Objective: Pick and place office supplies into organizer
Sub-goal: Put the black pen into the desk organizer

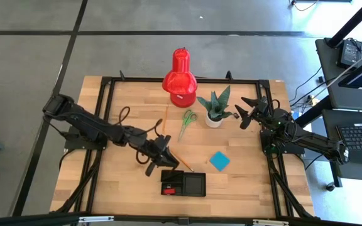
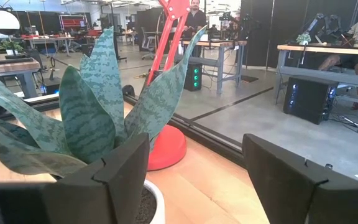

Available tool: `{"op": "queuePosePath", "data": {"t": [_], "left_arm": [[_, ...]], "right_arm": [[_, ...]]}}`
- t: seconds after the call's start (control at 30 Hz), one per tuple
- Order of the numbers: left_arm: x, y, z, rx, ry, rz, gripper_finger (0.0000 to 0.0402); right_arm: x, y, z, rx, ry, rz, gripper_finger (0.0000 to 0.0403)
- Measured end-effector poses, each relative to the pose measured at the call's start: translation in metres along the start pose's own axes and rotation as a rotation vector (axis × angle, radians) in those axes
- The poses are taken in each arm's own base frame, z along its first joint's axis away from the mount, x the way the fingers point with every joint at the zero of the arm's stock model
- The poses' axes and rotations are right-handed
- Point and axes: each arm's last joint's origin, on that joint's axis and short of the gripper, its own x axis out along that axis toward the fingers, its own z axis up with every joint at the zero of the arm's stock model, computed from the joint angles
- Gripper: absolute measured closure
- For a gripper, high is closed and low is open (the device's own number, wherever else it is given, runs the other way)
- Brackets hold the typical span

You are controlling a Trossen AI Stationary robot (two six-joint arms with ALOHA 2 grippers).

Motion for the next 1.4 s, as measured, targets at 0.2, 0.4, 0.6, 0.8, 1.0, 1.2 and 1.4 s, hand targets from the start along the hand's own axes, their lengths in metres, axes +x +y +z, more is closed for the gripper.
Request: {"op": "queuePosePath", "data": {"t": [0.2,0.4,0.6,0.8,1.0,1.2,1.4], "left_arm": [[0.009,0.004,-0.012,-0.005,0.027,0.011,0.0359],[0.025,0.006,-0.012,-0.014,0.108,0.044,0.0359],[0.045,0.008,-0.016,-0.022,0.237,0.083,0.0359],[0.057,0.006,-0.023,-0.021,0.285,0.085,0.0359],[0.057,0.005,-0.035,-0.016,0.359,0.138,0.0359],[0.056,0.003,-0.039,-0.001,0.367,0.186,0.0359],[0.056,0.004,-0.039,0.005,0.368,0.203,0.0353]], "right_arm": [[0.0,0.0,0.0,0.023,0.0,0.0,0.0143],[0.0,0.0,0.0,0.023,0.001,0.001,0.0143],[0.0,0.0,0.0,0.022,0.001,0.0,0.0143],[0.0,0.0,0.0,0.023,0.001,0.0,0.0143],[0.0,0.0,0.0,0.022,0.001,0.001,0.0143],[0.0,0.0,0.0,0.022,0.001,0.0,0.0143],[0.0,0.0,0.0,0.022,0.001,0.0,0.0143]]}}
